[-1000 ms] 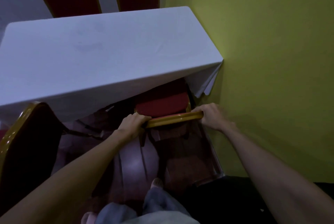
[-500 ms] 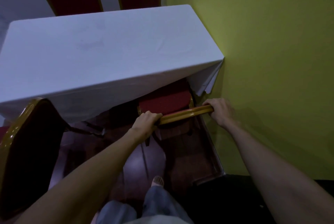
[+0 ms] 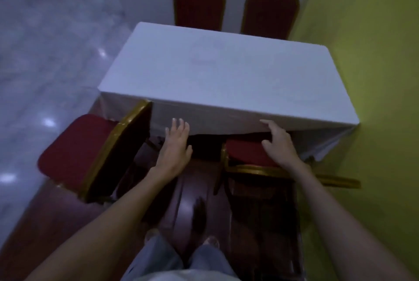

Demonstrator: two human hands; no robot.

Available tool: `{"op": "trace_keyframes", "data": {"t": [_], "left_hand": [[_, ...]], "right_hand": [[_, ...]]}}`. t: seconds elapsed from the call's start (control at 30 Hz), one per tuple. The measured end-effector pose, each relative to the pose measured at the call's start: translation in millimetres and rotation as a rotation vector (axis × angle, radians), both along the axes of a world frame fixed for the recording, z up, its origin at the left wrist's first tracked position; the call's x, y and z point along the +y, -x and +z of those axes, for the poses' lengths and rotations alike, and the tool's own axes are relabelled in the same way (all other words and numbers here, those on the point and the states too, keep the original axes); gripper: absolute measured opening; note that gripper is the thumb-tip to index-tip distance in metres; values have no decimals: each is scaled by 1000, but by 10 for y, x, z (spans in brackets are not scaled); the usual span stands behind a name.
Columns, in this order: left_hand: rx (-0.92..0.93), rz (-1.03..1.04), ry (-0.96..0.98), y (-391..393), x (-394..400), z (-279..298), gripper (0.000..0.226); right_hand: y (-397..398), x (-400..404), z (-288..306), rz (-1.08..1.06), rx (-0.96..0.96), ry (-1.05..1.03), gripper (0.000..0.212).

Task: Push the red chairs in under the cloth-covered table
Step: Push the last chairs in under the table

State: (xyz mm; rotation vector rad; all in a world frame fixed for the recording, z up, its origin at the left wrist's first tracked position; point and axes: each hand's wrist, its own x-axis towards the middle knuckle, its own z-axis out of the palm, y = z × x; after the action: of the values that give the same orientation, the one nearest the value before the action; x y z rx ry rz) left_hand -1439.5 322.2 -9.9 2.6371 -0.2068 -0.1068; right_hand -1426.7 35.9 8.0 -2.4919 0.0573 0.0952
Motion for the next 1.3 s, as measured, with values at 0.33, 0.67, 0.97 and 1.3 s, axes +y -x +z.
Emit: {"op": "trace_keyframes", "data": {"t": [0.33, 0.67, 0.97, 1.3], "left_hand": [[252, 404, 45, 580, 1914, -200, 84], [397, 420, 69, 858, 2285, -236, 69], [547, 413, -16, 1960, 2577, -162, 72], [655, 493, -108, 2749, 1943, -211, 75]], "right_hand": [[-431, 2537, 92, 659, -40, 93, 80], [-622, 3328, -146, 931, -76, 436, 69], [-104, 3262, -197, 1120, 52, 550, 43], [808, 2387, -300, 1290, -77, 513, 39]]}}
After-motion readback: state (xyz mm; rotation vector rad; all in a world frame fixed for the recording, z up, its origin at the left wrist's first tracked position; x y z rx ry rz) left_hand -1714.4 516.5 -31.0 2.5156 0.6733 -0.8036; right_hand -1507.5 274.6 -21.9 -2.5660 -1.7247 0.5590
